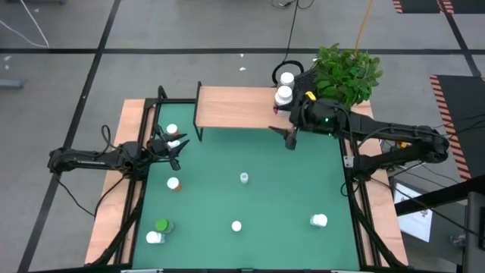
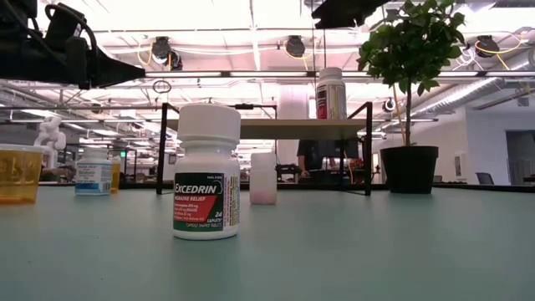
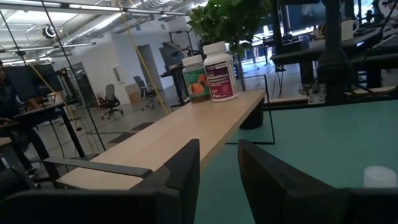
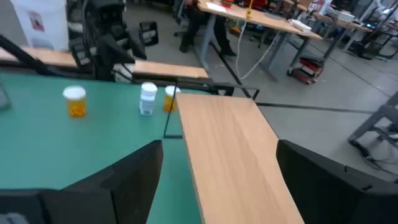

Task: Pick and place medicine bottles onto shelf by color
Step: Put the big green pill bottle on the shelf

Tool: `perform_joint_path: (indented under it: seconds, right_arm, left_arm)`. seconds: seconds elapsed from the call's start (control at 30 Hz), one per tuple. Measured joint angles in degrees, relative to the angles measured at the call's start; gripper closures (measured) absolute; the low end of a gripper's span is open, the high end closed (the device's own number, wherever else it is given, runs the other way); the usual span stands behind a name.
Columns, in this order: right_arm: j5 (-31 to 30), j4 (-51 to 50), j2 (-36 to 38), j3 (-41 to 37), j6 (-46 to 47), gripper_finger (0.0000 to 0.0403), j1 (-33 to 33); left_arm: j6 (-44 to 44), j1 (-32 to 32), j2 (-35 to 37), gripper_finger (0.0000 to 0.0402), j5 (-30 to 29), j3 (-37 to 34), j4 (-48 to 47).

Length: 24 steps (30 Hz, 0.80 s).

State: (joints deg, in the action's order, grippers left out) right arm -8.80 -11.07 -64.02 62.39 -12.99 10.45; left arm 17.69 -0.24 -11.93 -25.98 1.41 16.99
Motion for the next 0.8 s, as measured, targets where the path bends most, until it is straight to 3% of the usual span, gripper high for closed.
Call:
perform_joint_path:
  seconds: [0.13, 0.23, 0.47, 0.6, 0.8]
  right_arm:
    - [-1.86, 0.43, -0.53, 0.00, -0.16, 0.0094, -3.79]
    - [-1.98, 0.60, -0.47, 0.00, 0.16, 0.0094, -6.38]
    - [-3.25, 0.72, -0.76, -0.40, 3.38, 0.0094, -12.50]
    - [-3.10, 4.68, -2.85, -5.52, 5.20, 0.0094, -15.50]
    - [-3.11, 28.18, -8.51, -18.79, 5.26, 0.0094, -17.16]
  left_arm:
    - [-0.18, 0.00, -0.01, 0.0289, -0.51, 0.00, 0.16]
    - [-4.83, -0.01, 0.01, 0.0288, -5.47, 0.42, -0.60]
    - [-11.72, 0.01, -0.80, 0.0280, -7.57, 8.67, -16.25]
    - [-18.43, -0.01, -2.97, 0.0231, -7.57, 13.47, -27.16]
    - [-31.99, 1.34, -7.33, 0.0131, -8.24, 18.31, -41.84]
